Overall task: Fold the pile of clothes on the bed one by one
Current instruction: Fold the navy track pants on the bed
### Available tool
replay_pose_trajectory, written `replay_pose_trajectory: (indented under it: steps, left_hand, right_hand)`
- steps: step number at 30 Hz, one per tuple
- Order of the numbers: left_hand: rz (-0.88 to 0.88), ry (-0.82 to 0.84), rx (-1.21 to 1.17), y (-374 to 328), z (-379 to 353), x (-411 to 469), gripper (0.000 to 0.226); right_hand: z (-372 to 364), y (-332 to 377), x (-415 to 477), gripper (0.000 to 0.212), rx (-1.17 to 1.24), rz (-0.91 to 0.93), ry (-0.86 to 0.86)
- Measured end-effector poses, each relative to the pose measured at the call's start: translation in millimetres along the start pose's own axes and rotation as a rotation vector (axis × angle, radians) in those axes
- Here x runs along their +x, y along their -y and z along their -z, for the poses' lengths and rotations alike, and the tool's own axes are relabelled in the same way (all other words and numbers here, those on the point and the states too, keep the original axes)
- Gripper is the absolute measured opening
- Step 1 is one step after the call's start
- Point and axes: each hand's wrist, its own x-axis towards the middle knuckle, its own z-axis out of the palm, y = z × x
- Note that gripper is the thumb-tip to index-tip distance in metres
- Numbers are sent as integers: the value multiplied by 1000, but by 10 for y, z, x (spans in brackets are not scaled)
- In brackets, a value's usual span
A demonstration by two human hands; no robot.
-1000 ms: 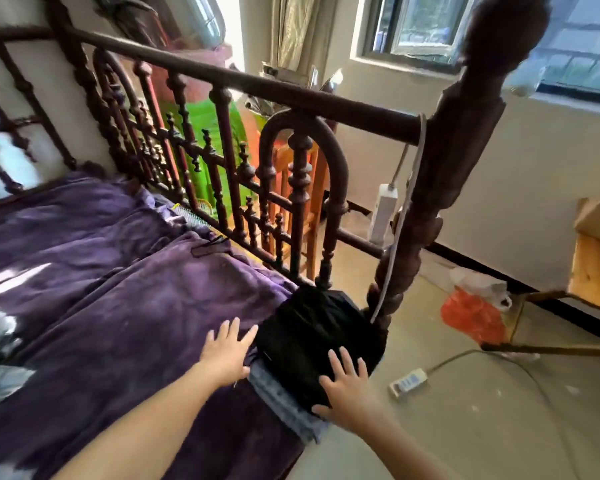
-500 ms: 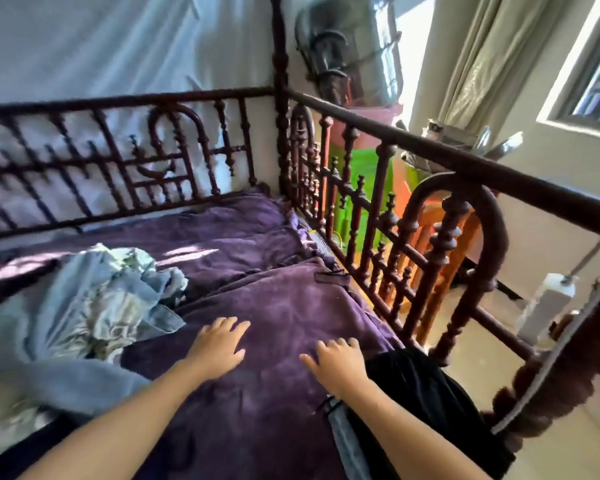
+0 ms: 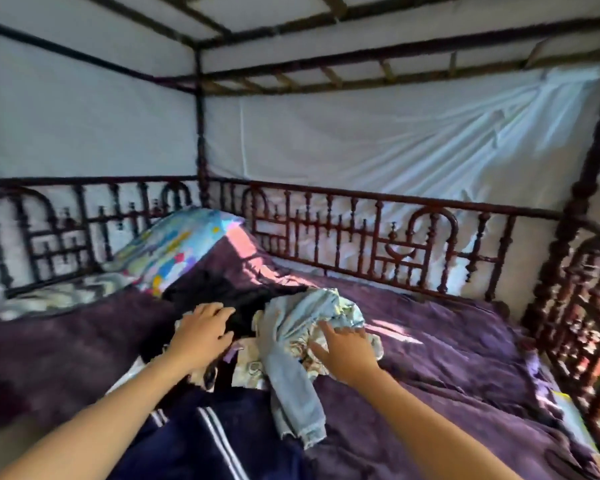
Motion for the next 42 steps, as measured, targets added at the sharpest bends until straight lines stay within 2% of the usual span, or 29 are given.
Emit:
replay_pose_trajectory:
  steps: [3,8,12,16,21,25,28,30,38,42]
  left_hand:
    - [131,-64,3,440,193,-450,48]
    - [306,-111,12,1053,407,-1066,47]
    - [379,-135,-14,1446,445,-1361,44]
    - [427,-174,-48,1770,477,-1549,42]
    - [435,-279,-109,2381,547,-1801,39]
    - [417,-281,-124,3060,625,-2024,47]
    - [468,-306,-152,3545,685,-2131,31]
    - [491,-288,-182,3774,680,-2139,35]
    - [425,-116,-283,4108,137,-1711,39]
    - [329,-102,-334,4190,-123,-1297,37]
  right_hand:
    - [112,519,165,54,34,168,-58]
    - [174,1212,314,53,185,354,-39]
    - [100,1596,287,49,381,426,-73]
    - [44,1943,324,48,400,457,-18]
    - [-10,2445,472,45,445,436,27]
    - [-130,2942,577,45,458,391,70]
    - [-231,3266,665,44,459,334,81]
    - [-307,3405,706,44,471,293,78]
    - [-758,3574,918,42,563,101,134]
    - [-887,3417,1323,41,619,-13,104]
